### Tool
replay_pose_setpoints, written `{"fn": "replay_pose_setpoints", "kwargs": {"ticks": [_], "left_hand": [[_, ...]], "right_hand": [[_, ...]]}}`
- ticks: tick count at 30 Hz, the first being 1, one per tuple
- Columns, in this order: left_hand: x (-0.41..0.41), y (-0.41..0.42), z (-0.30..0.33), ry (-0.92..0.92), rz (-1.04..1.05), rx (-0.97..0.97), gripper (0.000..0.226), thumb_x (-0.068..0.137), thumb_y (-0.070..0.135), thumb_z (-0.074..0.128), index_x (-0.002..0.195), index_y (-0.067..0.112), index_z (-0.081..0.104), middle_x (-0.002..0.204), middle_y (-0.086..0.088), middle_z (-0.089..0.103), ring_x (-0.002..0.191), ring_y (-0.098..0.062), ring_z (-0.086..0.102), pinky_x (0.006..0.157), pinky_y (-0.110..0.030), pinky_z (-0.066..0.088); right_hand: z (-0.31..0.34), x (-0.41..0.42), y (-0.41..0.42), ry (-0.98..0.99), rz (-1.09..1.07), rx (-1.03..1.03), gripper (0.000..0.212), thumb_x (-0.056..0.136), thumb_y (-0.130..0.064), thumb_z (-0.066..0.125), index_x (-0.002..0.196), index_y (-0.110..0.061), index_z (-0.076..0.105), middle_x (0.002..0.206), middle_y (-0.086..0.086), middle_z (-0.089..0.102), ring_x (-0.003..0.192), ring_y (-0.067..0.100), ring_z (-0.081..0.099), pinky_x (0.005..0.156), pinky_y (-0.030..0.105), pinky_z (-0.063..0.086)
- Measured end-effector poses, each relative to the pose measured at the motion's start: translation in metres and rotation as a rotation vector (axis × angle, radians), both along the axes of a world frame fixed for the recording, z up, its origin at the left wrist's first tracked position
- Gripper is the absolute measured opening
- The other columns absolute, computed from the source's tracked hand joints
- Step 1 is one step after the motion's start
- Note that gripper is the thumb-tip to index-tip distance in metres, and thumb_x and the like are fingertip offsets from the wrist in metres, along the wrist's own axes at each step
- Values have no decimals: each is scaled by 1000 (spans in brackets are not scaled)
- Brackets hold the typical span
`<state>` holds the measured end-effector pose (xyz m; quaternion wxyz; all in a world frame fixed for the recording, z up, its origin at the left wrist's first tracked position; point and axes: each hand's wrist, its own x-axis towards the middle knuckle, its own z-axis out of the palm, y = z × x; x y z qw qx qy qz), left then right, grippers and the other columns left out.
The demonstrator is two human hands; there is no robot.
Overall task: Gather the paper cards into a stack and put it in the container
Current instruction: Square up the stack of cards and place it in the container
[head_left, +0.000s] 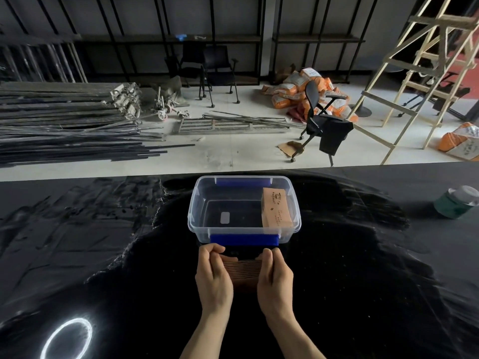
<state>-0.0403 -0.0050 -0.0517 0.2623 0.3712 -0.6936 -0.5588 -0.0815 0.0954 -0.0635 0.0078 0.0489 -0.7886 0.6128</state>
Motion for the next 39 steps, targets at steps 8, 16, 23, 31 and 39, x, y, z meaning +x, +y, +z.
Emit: {"fn": "replay_pose_setpoints", "kwargs": {"ticks": [8,16,23,31,39], "left_hand": [[13,-27,41,-178,-578,-596,31,99,50,44,122,36,59,112,22,66,107,2,61,90,-15,47],[6,-28,66,-584,-988,-846,63,84,25,73,140,36,45,136,11,61,125,-14,59,108,-33,49],[7,-31,61,-574,-884,-757,58,81,16,73,129,40,53,127,15,68,115,-13,67,100,-32,54],[10,-39,57,-161,-540,-16,46,68,22,95,106,28,70,96,5,81,93,-9,77,81,-26,63],[10,-32,70,6,-474,391,57,58,25,89,110,8,74,102,-10,82,101,-29,78,98,-51,59]], "right_hand": [[3,4,0,-18,-6,-37,31,108,-21,46,81,-17,61,72,7,70,63,22,66,59,38,59],[5,3,-2,-82,-33,-19,33,108,-23,46,78,-18,61,71,5,69,65,22,66,63,40,61],[21,2,3,-105,62,-89,23,105,-23,54,87,-17,65,79,4,71,71,16,68,63,22,58],[59,-7,27,-336,358,-405,37,86,-14,81,121,-15,67,109,11,79,104,28,76,90,40,64],[82,-16,31,-281,426,-333,37,91,2,74,125,-10,69,110,13,81,107,28,76,94,41,61]]}}
